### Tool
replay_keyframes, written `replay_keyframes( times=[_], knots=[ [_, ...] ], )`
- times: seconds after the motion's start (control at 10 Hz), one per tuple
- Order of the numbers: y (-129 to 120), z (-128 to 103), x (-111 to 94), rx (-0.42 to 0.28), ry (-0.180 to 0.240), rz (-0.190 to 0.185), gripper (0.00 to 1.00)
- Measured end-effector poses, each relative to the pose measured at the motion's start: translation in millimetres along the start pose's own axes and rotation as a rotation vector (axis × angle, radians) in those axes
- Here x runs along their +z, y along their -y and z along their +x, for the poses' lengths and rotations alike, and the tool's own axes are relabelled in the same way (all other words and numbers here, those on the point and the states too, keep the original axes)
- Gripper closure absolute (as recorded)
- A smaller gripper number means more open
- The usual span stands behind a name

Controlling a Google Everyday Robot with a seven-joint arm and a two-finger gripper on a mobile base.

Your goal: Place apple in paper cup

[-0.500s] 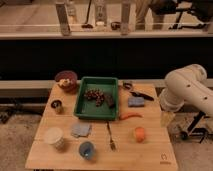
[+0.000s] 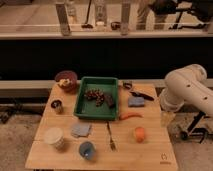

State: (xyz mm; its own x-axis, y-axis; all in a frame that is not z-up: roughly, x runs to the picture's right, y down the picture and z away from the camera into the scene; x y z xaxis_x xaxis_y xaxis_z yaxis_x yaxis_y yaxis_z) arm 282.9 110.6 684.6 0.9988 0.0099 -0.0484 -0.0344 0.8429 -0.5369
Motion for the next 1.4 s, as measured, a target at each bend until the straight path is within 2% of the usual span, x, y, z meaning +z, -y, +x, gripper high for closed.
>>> replay_keyframes(
  times=[0.3, 0.5, 1.1, 1.4],
  knots=[
    [-14.6, -24.8, 12.2, -0.098, -0.022, -0.005, 0.2],
    [-20.3, -23.3, 16.2, -0.112, -0.028, -0.006, 0.2],
    [-36.4, -45.6, 36.3, -0.224, -0.043, -0.006, 0.2],
    [-40.1, -56.8, 52.6, -0.281, -0.038, -0.007, 0.2]
  ],
)
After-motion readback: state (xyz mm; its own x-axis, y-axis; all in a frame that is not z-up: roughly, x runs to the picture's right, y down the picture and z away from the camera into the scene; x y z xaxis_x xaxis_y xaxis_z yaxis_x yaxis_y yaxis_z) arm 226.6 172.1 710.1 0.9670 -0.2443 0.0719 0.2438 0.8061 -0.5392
